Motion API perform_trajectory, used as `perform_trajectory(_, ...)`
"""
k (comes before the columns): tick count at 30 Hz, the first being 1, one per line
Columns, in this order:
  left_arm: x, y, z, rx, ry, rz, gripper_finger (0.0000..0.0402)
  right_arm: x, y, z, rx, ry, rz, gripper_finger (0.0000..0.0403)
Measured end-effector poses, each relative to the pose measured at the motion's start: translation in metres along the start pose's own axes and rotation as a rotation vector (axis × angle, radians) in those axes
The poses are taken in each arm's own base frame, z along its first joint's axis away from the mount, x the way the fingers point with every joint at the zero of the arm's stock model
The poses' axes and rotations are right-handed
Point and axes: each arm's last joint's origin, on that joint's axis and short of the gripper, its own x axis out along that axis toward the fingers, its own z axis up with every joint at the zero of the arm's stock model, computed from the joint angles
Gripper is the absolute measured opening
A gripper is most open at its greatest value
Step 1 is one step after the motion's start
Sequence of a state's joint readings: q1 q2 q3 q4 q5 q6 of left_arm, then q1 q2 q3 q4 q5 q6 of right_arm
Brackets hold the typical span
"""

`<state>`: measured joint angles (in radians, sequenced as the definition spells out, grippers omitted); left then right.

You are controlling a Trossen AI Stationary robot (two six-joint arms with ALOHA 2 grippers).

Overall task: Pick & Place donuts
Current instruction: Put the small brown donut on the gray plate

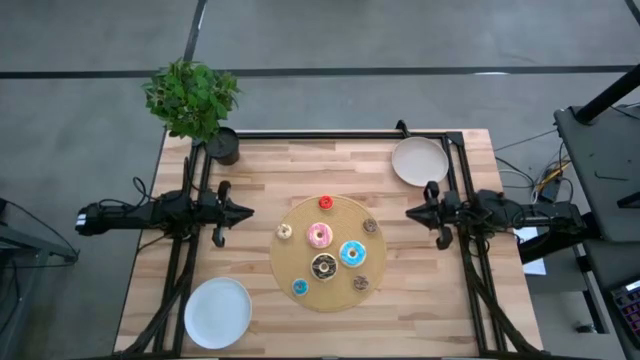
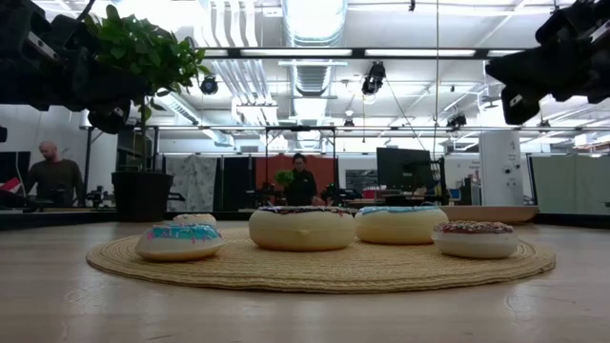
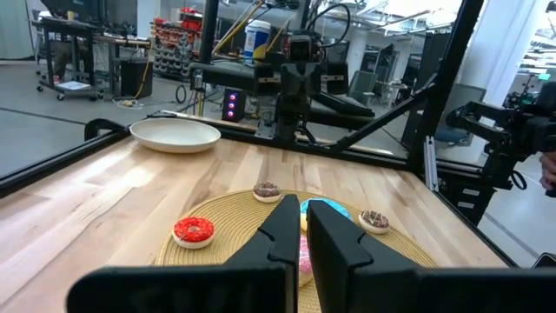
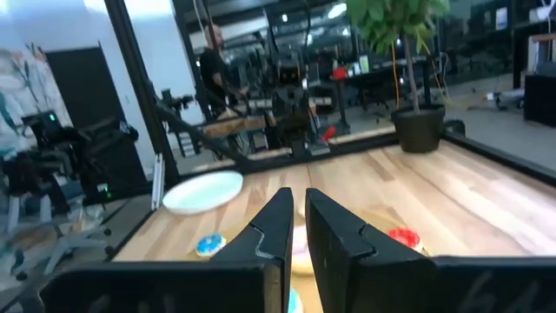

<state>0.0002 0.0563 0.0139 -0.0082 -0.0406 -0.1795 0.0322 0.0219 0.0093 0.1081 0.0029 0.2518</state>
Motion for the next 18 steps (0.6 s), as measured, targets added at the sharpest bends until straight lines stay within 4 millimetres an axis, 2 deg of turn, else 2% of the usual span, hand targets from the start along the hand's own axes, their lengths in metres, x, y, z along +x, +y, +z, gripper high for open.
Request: perform_trajectory(18,0.0,0.0,0.0,0.0,0.0,0.002,0.0,-0.004,0.007,0.027,0.0,-0.28,0.071,0.0028)
